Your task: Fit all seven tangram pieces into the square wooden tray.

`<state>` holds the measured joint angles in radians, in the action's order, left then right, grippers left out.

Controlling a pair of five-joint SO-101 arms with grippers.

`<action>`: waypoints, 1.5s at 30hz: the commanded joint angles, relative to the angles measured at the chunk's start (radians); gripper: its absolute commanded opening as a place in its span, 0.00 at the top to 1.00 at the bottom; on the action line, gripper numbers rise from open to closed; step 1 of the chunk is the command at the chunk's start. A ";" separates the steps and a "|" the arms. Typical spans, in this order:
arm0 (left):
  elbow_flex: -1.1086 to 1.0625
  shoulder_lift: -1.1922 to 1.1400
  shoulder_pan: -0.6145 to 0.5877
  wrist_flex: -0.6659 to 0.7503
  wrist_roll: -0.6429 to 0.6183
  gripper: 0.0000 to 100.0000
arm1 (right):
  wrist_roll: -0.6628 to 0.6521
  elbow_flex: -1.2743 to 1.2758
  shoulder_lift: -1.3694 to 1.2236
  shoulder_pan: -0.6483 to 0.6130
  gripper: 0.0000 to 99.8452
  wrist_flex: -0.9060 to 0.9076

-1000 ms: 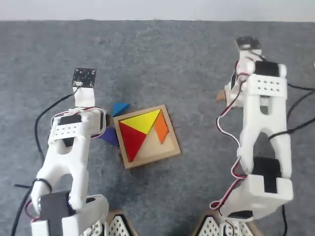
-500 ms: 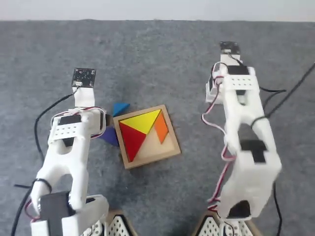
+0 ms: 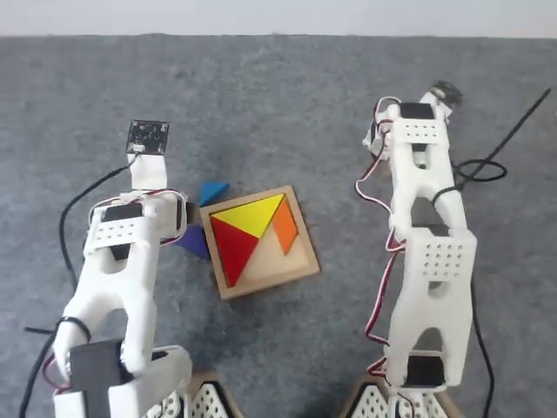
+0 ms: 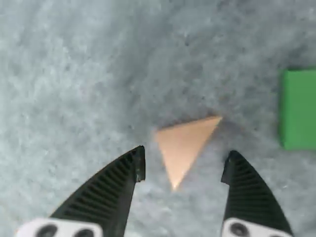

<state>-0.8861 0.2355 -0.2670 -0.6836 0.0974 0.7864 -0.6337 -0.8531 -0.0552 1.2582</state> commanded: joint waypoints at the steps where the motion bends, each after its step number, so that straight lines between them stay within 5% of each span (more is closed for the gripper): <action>1: 0.004 0.044 -0.002 0.018 -0.005 0.79 | 0.034 -0.046 -0.004 0.022 0.75 0.012; 18: 0.004 0.044 -0.002 0.018 -0.005 0.79 | 0.031 -0.040 -0.012 0.079 0.84 0.136; 28: 0.004 0.044 -0.003 0.018 -0.005 0.79 | -0.190 -0.046 0.070 0.081 1.00 0.254; 33: 0.004 0.044 -0.005 0.020 -0.005 0.79 | -0.195 -0.046 0.197 0.084 0.99 0.332; 41: 0.004 0.044 -0.005 0.020 -0.005 0.79 | -0.195 -0.035 0.200 0.088 0.72 0.326; 45: 0.004 0.044 -0.006 0.018 -0.005 0.79 | -0.193 -0.048 0.102 0.090 0.70 0.226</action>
<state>-0.8861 0.2355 -0.2670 -0.6836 0.0974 0.5961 -0.6536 -0.7104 0.0184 1.5666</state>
